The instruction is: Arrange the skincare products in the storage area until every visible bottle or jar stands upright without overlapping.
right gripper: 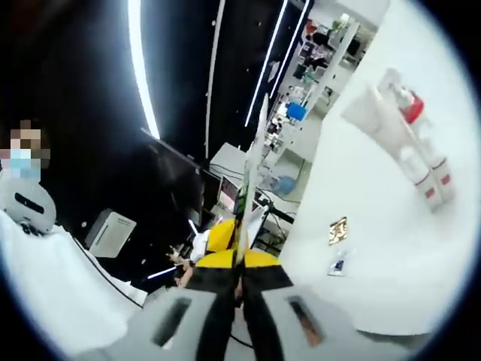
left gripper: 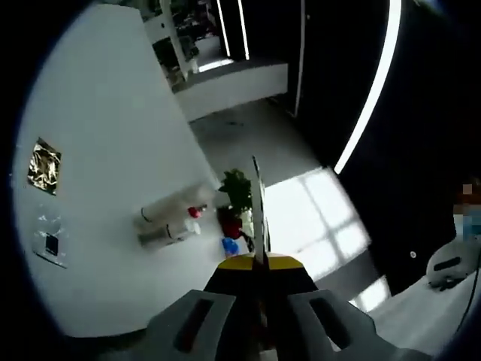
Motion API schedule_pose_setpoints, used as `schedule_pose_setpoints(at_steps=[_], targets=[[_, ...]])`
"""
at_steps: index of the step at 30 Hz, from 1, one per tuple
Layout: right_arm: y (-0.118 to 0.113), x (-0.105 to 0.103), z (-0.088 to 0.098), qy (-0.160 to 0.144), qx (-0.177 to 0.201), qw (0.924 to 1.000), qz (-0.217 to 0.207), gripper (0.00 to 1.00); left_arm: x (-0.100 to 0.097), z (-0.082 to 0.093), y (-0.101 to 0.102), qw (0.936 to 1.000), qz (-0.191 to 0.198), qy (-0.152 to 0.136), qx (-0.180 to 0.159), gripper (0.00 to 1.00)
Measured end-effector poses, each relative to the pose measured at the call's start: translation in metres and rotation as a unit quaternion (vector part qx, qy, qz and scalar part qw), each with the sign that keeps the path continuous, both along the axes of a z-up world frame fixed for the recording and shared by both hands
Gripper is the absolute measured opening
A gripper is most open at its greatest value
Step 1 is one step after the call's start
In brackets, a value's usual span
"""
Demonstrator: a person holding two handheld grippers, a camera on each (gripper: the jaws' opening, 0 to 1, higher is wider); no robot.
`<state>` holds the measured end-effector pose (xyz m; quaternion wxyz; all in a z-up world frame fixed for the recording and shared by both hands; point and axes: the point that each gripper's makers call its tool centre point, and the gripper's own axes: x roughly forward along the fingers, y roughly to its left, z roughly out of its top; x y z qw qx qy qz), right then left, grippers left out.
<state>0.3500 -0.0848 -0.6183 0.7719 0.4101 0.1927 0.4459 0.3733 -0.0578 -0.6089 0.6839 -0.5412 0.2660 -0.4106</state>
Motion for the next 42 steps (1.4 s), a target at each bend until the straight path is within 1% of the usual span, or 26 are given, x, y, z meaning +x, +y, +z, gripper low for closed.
schedule_pose_setpoints(at_steps=[1, 2, 5, 6, 7, 9, 12, 13, 15, 19, 24, 28, 31, 36, 39, 42], targets=[[-0.001, 0.001, -0.003, -0.017, -0.024, 0.9995, -0.007, 0.05, 0.000, -0.002, 0.001, 1.0000, 0.004, 0.008, -0.002, 0.00], [0.000, 0.000, -0.003, -0.028, -0.036, 0.9989, -0.006, 0.06, 0.000, -0.004, 0.001, 0.9999, 0.006, 0.012, -0.001, 0.00], [0.000, 0.001, -0.008, -0.049, -0.072, 0.9961, -0.004, 0.10, 0.000, -0.009, 0.002, 0.9998, 0.010, 0.018, 0.001, 0.00], [0.000, 0.002, -0.010, -0.060, -0.091, 0.9941, -0.006, 0.11, 0.001, -0.010, 0.002, 0.9997, 0.012, 0.020, 0.003, 0.00], [-0.001, 0.003, -0.013, -0.077, -0.117, 0.9901, -0.007, 0.14, 0.001, -0.011, 0.002, 0.9997, 0.013, 0.021, 0.007, 0.00], [-0.002, 0.004, -0.017, -0.089, -0.144, 0.9856, -0.007, 0.17, 0.002, -0.016, 0.002, 0.9995, 0.015, 0.025, 0.014, 0.00], [-0.001, 0.005, -0.020, -0.090, -0.154, 0.9839, -0.006, 0.28, 0.004, -0.021, 0.002, 0.9992, 0.018, 0.029, 0.020, 0.00], [-0.001, 0.006, -0.023, -0.093, -0.165, 0.9819, -0.006, 0.31, 0.005, -0.025, 0.002, 0.9990, 0.019, 0.033, 0.024, 0.00], [-0.002, 0.007, -0.026, -0.094, -0.174, 0.9802, -0.007, 0.36, 0.006, -0.031, 0.002, 0.9985, 0.022, 0.040, 0.030, 0.00], [-0.005, 0.010, -0.035, -0.091, -0.193, 0.9768, -0.014, 0.48, 0.009, -0.042, 0.001, 0.9976, 0.026, 0.053, 0.037, 0.00], [-0.012, 0.016, -0.043, -0.091, -0.219, 0.9712, -0.024, 0.59, 0.014, -0.057, 0.000, 0.9958, 0.032, 0.076, 0.039, 0.00], [-0.019, 0.020, -0.049, -0.091, -0.237, 0.9668, -0.030, 0.64, 0.021, -0.069, 0.001, 0.9940, 0.042, 0.095, 0.036, 0.00], [-0.026, 0.022, -0.055, -0.092, -0.257, 0.9613, -0.034, 0.66, 0.025, -0.078, 0.000, 0.9924, 0.046, 0.108, 0.039, 0.00], [-0.040, 0.023, -0.065, -0.084, -0.276, 0.9564, -0.046, 0.71, 0.029, -0.093, -0.005, 0.9901, 0.045, 0.122, 0.054, 0.00], [-0.048, 0.025, -0.069, -0.079, -0.287, 0.9534, -0.053, 0.73, 0.033, -0.103, -0.007, 0.9888, 0.045, 0.124, 0.070, 0.00], [-0.054, 0.027, -0.071, -0.077, -0.297, 0.9498, -0.061, 0.75, 0.037, -0.111, -0.010, 0.9873, 0.046, 0.130, 0.079, 0.00]])
